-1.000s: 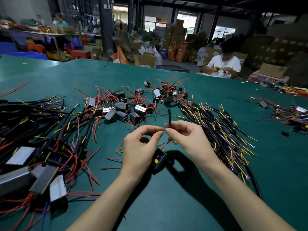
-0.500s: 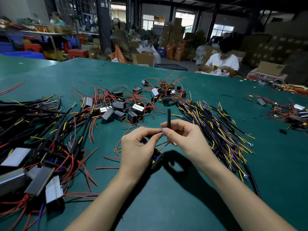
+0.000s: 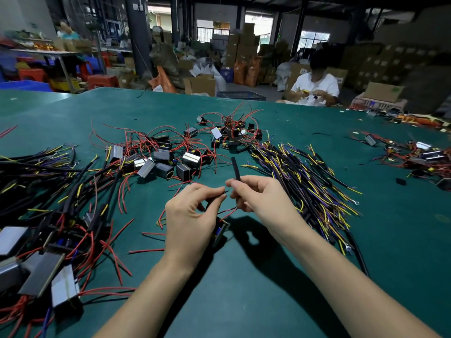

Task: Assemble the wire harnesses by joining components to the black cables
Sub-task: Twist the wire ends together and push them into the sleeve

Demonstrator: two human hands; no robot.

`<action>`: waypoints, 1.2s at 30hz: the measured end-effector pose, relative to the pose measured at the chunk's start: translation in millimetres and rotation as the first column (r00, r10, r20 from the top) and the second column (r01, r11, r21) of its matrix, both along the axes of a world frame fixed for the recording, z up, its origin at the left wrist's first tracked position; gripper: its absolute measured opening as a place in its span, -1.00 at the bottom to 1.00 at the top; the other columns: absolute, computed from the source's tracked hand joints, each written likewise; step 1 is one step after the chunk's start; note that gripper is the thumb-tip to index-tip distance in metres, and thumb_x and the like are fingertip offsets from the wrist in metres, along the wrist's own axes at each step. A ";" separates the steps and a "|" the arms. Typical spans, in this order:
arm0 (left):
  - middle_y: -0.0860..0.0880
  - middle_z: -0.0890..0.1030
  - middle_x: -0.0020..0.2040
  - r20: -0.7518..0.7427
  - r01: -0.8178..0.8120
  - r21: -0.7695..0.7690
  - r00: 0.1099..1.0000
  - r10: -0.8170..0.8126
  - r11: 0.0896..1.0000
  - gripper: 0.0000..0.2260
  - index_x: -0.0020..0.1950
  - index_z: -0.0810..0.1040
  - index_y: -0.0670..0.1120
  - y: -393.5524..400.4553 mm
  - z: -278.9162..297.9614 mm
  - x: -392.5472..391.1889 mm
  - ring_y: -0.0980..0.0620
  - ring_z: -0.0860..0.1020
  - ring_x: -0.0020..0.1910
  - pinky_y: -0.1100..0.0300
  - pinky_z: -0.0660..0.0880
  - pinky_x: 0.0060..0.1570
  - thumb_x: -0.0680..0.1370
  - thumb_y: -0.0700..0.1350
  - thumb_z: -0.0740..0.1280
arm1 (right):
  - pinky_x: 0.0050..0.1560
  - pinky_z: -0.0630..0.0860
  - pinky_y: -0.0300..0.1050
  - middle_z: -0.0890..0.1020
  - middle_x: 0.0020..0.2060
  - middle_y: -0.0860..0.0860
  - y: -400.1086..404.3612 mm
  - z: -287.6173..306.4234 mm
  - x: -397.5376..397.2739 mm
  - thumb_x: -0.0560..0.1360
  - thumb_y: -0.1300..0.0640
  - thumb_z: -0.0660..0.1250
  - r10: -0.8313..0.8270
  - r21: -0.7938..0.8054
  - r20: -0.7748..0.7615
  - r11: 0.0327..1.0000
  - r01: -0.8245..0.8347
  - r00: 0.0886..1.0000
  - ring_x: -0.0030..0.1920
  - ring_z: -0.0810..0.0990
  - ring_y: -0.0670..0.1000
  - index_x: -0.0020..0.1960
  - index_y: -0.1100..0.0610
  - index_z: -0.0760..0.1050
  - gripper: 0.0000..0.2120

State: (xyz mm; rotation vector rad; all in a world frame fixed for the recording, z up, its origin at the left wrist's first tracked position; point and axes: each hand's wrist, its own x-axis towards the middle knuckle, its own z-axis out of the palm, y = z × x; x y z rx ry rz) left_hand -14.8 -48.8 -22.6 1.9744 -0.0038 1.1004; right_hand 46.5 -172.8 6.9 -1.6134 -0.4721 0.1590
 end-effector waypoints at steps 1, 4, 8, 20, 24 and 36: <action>0.01 0.64 -0.25 0.001 -0.002 0.007 1.000 0.002 1.000 -0.89 -0.15 0.70 -0.14 0.1 0.2 -0.4 0.17 0.55 -0.26 0.36 0.44 -0.17 0.40 -0.32 0.49 | -0.38 0.37 -0.34 0.58 -0.41 -0.05 -0.4 -0.3 0.8 0.54 0.22 0.32 0.015 0.002 -0.035 1.000 -0.015 0.999 -0.45 0.45 -0.13 -0.17 0.14 0.62 -0.85; 0.00 0.64 -0.25 0.010 -0.014 0.024 1.000 0.014 1.000 -0.90 -0.15 0.70 -0.15 1.5 0.6 -1.6 0.16 0.54 -0.26 0.39 0.43 -0.17 0.39 -0.32 0.49 | -0.31 0.42 -0.29 0.59 -0.39 -0.01 -5.5 0.5 4.3 0.54 0.22 0.32 0.092 0.015 -0.128 0.996 -0.091 0.988 -0.40 0.46 -0.09 -0.20 0.15 0.62 -0.84; -0.01 0.64 -0.25 0.009 -0.013 0.013 1.000 0.013 1.000 -0.89 -0.15 0.70 -0.15 1.9 2.2 -1.8 0.14 0.56 -0.24 0.45 0.40 -0.17 0.38 -0.31 0.50 | -0.35 0.46 -0.38 0.59 -0.39 0.01 -10.4 1.1 6.8 0.51 0.25 0.34 0.213 0.194 -0.293 0.968 -0.161 0.932 -0.44 0.48 -0.14 -0.18 0.20 0.60 -0.88; 0.02 0.61 -0.24 -0.008 0.000 0.070 1.000 0.000 0.998 -0.95 -0.13 0.69 -0.10 4.1 4.7 -5.6 0.15 0.53 -0.24 0.44 0.35 -0.20 0.47 -0.22 0.45 | -0.31 0.46 -0.36 0.58 -0.40 -0.04 12.7 -17.3 -12.6 0.53 0.27 0.31 0.073 0.376 -0.211 0.926 0.012 0.975 -0.40 0.48 -0.15 -0.17 0.17 0.56 -0.87; 0.01 0.62 -0.26 -0.012 0.006 0.069 1.000 -0.005 0.998 -0.93 -0.15 0.68 -0.14 4.1 3.0 -4.9 0.18 0.52 -0.25 0.45 0.34 -0.21 0.46 -0.29 0.44 | -0.36 0.44 -0.37 0.57 -0.44 -0.05 15.5 -18.0 -15.0 0.53 0.29 0.32 0.008 0.341 -0.174 0.939 0.052 0.985 -0.45 0.47 -0.16 -0.19 0.18 0.55 -0.87; 0.04 0.64 -0.23 -0.064 0.024 -0.075 0.998 -0.029 0.997 -0.92 -0.15 0.65 -0.08 2.7 2.9 -4.2 0.13 0.56 -0.22 0.23 0.43 -0.24 0.48 -0.25 0.42 | -0.34 0.30 -0.43 0.52 -0.45 -0.19 12.8 -16.8 -16.8 0.53 0.22 0.34 -0.124 0.280 -0.077 0.950 0.141 0.989 -0.45 0.39 -0.21 -0.06 0.09 0.64 -0.89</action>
